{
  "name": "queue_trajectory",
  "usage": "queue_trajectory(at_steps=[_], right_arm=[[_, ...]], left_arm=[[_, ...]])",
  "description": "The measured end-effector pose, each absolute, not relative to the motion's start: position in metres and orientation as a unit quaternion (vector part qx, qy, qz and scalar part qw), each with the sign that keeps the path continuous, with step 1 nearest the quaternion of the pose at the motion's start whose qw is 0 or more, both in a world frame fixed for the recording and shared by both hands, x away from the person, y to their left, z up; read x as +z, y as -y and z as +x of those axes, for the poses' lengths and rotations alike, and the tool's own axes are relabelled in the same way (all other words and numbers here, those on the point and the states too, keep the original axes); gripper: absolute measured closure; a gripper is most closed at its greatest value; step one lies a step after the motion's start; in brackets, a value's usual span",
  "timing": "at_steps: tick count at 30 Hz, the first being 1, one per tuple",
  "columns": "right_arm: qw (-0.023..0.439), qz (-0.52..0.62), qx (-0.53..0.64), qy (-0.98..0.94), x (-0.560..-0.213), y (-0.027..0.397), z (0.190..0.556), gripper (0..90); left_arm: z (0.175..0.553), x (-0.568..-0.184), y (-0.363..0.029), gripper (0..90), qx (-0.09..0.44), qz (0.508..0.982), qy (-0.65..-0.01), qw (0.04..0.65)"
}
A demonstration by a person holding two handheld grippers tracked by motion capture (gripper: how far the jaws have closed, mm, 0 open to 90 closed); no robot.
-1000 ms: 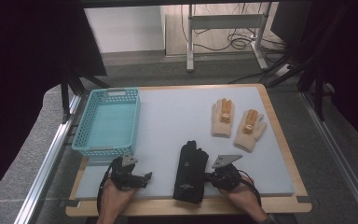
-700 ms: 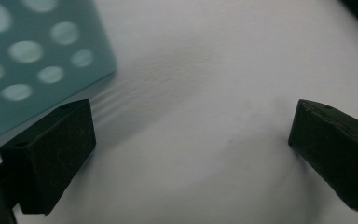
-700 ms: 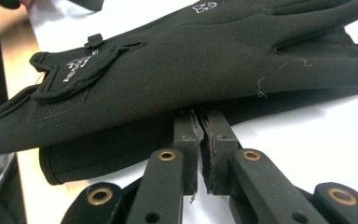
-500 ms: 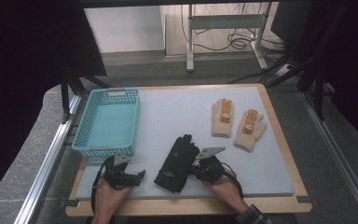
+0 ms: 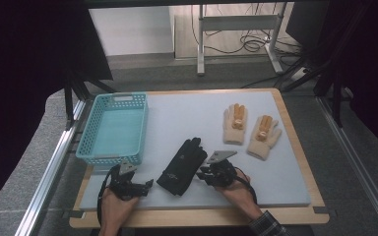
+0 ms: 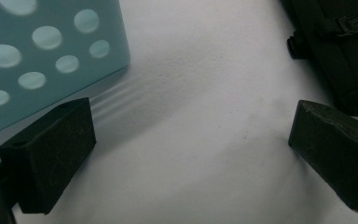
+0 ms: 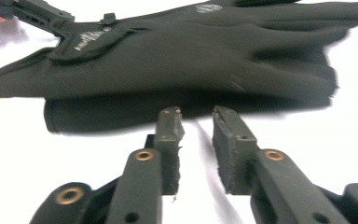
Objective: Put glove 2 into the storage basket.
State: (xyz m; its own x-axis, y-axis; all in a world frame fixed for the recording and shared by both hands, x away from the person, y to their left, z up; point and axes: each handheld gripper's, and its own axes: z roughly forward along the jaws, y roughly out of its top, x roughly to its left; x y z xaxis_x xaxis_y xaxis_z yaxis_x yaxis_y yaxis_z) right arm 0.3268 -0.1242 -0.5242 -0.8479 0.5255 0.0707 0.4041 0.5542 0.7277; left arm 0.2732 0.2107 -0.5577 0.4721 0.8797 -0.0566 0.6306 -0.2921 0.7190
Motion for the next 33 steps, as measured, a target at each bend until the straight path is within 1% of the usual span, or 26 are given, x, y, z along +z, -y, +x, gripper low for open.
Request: queue_trajectory(at_steps=[2,5,10,11,14,21,24,26,33], right_arm=[[0.083,0.265,0.387,-0.879,-0.522,0.135,0.328,60.3],[0.087,0.273,0.381,-0.879,-0.519,0.157,0.33,45.6],[0.109,0.284,0.383,-0.872,-0.515,0.185,0.331,30.4],[0.12,0.287,0.382,-0.87,-0.516,0.195,0.332,27.9],[0.137,0.3,0.38,-0.864,-0.518,0.213,0.333,24.5],[0.152,0.335,0.366,-0.855,-0.53,0.241,0.335,21.3],[0.156,0.337,0.366,-0.853,-0.531,0.243,0.334,20.9],[0.171,0.331,0.357,-0.857,-0.531,0.24,0.332,20.7],[0.17,0.339,0.358,-0.853,-0.532,0.24,0.331,20.3]], left_arm=[[0.273,-0.558,-0.211,0.8,0.179,0.783,-0.483,0.35],[0.273,-0.558,-0.21,0.5,0.178,0.783,-0.483,0.349],[0.274,-0.558,-0.21,0.4,0.178,0.783,-0.484,0.348],[0.274,-0.558,-0.21,0.3,0.178,0.783,-0.484,0.348],[0.274,-0.558,-0.21,0.3,0.177,0.783,-0.484,0.347],[0.274,-0.557,-0.21,0.7,0.177,0.784,-0.484,0.346],[0.274,-0.557,-0.211,1.5,0.176,0.783,-0.485,0.347],[0.274,-0.556,-0.211,2.3,0.175,0.783,-0.486,0.347],[0.271,-0.547,-0.208,5.4,0.154,0.782,-0.485,0.36]])
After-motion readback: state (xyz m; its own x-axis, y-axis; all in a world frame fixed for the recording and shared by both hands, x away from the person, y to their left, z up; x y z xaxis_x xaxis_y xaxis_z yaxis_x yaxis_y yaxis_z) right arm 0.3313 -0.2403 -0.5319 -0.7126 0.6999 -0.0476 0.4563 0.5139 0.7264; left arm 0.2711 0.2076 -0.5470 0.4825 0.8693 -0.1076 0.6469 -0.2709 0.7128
